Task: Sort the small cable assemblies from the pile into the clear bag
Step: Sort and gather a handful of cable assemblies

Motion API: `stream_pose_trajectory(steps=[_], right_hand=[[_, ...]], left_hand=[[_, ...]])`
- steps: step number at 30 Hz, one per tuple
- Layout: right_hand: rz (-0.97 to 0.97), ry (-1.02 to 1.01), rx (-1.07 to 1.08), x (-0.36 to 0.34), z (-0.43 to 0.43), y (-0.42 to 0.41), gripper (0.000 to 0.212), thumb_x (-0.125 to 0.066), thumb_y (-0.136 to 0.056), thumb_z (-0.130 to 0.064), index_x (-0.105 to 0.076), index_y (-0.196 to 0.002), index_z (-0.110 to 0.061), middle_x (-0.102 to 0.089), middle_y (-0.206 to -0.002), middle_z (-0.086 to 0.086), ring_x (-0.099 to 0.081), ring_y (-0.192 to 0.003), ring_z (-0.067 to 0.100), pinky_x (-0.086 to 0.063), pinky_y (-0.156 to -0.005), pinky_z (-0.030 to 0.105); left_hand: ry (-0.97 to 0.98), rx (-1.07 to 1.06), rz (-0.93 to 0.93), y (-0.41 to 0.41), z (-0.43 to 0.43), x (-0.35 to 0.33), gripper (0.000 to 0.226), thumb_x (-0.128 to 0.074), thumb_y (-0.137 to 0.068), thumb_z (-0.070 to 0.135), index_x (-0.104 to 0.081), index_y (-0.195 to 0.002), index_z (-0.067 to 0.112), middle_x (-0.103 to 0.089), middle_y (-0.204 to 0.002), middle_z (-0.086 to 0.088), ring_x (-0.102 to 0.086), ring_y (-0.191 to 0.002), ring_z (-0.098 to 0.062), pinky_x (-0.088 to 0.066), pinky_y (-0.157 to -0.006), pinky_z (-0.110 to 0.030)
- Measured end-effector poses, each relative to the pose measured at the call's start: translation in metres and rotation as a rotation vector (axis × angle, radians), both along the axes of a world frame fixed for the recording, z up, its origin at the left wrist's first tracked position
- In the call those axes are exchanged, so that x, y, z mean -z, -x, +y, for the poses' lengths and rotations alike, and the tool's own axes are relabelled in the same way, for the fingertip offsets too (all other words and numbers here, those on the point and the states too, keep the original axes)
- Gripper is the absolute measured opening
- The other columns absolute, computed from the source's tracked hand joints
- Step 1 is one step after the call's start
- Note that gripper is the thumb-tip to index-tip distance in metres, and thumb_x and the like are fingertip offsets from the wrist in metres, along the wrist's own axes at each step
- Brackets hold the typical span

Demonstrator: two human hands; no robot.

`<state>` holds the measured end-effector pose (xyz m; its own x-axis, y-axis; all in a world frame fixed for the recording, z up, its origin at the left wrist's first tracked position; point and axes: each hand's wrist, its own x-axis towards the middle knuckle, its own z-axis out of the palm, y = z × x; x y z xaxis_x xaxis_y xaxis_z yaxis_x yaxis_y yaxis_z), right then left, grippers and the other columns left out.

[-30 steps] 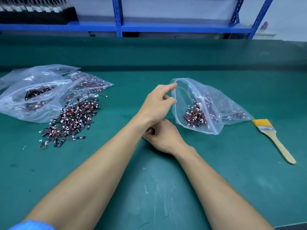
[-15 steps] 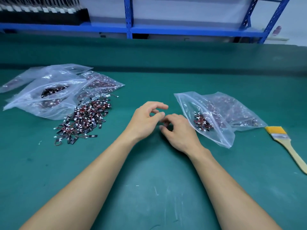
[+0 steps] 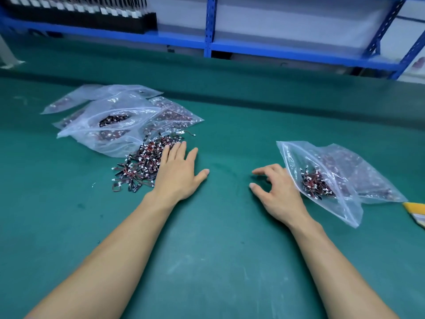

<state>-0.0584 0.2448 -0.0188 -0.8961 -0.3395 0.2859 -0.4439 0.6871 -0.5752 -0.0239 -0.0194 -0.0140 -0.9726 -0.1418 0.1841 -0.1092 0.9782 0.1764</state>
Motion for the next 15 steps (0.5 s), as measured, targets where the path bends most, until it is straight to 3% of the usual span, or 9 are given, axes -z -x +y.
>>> stream_pose_trajectory(steps=[7,11,13,15], right_hand=[[0.025,0.002,-0.002,0.002,0.0,0.002,0.023,-0.07,-0.09,-0.029,-0.067,-0.112,-0.027,-0.053,-0.106,-0.016,-0.048,-0.106,0.003,-0.049,-0.098,0.038],[0.018,0.004,-0.007,0.002,0.001,0.002,0.022,-0.07,-0.09,-0.029,-0.068,-0.111,-0.027,-0.053,-0.105,-0.017,-0.048,-0.107,0.005,-0.05,-0.098,0.039],[0.019,0.006,-0.007,0.002,0.001,0.001,0.021,-0.07,-0.09,-0.028,-0.068,-0.111,-0.027,-0.053,-0.105,-0.017,-0.048,-0.107,0.005,-0.05,-0.098,0.039],[0.015,0.006,0.001,0.002,0.0,0.001,0.021,-0.07,-0.09,-0.029,-0.067,-0.11,-0.027,-0.053,-0.105,-0.018,-0.047,-0.106,0.004,-0.05,-0.097,0.038]], left_hand=[[-0.027,0.156,0.026,0.0,0.006,-0.005,0.06,-0.041,-0.096,0.061,-0.048,-0.143,0.025,-0.042,-0.153,-0.001,-0.031,-0.145,-0.019,0.012,-0.121,-0.042],[0.04,0.085,0.114,0.001,0.007,-0.007,0.053,-0.042,-0.096,0.058,-0.054,-0.137,0.027,-0.037,-0.156,-0.004,-0.022,-0.148,-0.021,0.012,-0.121,-0.046],[0.084,-0.006,0.184,0.005,0.003,-0.01,0.044,-0.047,-0.095,0.046,-0.056,-0.133,0.025,-0.037,-0.156,-0.008,-0.025,-0.146,-0.025,0.005,-0.122,-0.047],[0.155,-0.062,0.221,0.012,-0.008,-0.014,0.045,-0.053,-0.09,0.029,-0.054,-0.135,0.022,-0.045,-0.149,-0.007,-0.037,-0.136,-0.028,-0.013,-0.118,-0.044]])
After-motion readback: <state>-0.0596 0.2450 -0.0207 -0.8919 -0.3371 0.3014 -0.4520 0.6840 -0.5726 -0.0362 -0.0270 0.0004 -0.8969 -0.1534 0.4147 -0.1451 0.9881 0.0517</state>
